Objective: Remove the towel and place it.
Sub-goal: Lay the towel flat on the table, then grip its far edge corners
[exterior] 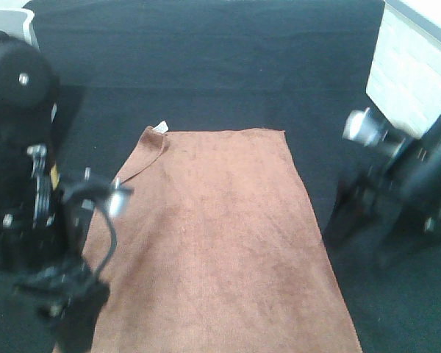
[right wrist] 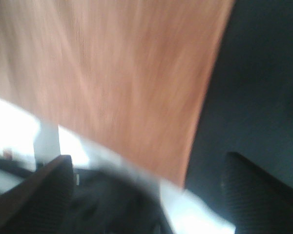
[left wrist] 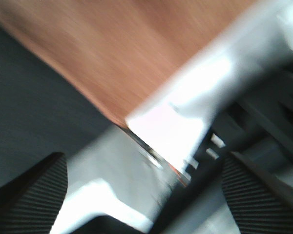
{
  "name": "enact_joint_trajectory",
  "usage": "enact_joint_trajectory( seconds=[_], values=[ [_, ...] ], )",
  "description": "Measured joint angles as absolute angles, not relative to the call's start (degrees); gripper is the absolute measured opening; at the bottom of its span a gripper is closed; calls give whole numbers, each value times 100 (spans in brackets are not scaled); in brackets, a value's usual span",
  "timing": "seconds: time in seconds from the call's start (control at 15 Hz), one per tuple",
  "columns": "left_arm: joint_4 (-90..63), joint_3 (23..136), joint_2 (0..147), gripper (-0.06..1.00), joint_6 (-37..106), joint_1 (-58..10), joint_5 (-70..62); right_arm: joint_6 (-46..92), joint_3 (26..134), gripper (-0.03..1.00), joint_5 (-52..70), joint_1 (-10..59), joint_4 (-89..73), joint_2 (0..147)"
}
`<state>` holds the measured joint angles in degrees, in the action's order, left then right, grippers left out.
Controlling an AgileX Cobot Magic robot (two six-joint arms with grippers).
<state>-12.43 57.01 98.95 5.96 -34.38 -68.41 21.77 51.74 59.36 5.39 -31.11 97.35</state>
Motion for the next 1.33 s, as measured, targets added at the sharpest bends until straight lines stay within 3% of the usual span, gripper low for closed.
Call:
enact_joint_trajectory(
  seconds=[0.13,0.33,0.6,0.93,1.33],
  values=[
    [-607,6411,9969,81,361,-3128,-6492,2143,5919,79,5752,172,-3019,9735],
    [-590,7179,10382,81,435,-2320,-6028,2086,6320,79,5477,172,-3037,9763],
    [-751,8279,11236,81,814,-1702,-5420,2137,7042,77,5036,149,-3037,10456],
    [-1667,9568,12393,81,1232,-1112,-5409,2303,8881,76,5403,149,-3037,11843],
    [-2550,9941,13012,81,1925,-653,-5414,2338,10583,76,5913,149,-3037,13401]
  ],
)
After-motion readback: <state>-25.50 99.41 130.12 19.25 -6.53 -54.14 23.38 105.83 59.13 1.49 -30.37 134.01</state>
